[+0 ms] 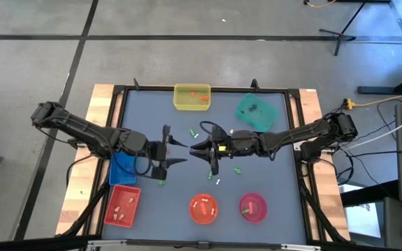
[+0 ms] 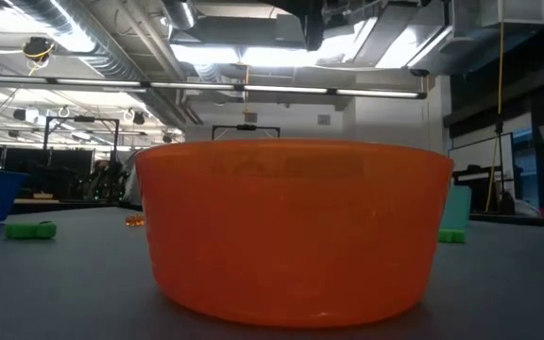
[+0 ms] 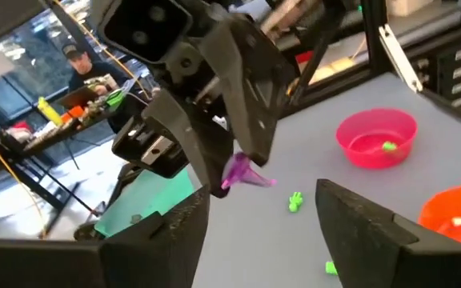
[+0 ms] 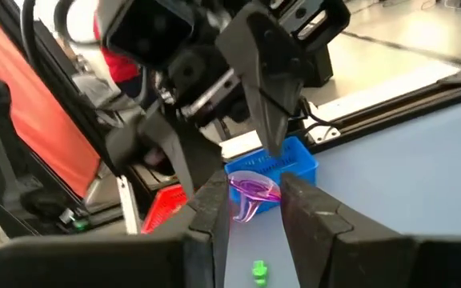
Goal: Sort Halloween decoration
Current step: Put the purple witch hat toy into the blue bin
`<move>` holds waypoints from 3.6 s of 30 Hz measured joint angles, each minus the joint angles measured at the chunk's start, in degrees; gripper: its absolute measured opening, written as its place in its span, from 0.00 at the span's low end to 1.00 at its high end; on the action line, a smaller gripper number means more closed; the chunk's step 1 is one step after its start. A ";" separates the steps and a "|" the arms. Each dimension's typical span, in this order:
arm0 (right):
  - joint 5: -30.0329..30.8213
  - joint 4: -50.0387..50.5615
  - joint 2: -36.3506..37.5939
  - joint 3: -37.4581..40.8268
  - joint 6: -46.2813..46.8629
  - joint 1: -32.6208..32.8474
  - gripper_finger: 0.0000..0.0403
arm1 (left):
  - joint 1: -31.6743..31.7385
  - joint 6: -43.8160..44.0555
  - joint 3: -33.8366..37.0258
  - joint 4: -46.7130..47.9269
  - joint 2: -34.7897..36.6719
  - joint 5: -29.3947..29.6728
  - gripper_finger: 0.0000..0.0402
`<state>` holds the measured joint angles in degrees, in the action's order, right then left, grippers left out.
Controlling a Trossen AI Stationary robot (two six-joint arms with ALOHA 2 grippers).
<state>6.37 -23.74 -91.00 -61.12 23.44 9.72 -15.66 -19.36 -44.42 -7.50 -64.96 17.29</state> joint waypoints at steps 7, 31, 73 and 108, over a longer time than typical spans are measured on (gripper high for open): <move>0.00 -0.19 0.00 0.00 3.52 0.00 0.24 | 0.01 -4.64 0.00 -3.05 -2.53 0.19 0.53; 0.00 -3.68 0.02 0.00 3.55 0.00 0.24 | 0.55 -5.29 0.00 -8.76 -3.31 1.34 0.53; 24.06 -3.70 0.02 -0.02 -5.76 0.00 0.24 | 1.87 25.88 0.00 -8.57 -3.79 19.77 0.53; 24.06 -3.14 0.02 -0.02 -8.98 0.00 0.24 | 5.64 26.36 -0.02 -17.26 -9.98 17.54 0.45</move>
<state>30.44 -26.87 -90.98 -61.14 14.46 9.72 -10.02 7.01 -44.45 -24.75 -74.94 34.84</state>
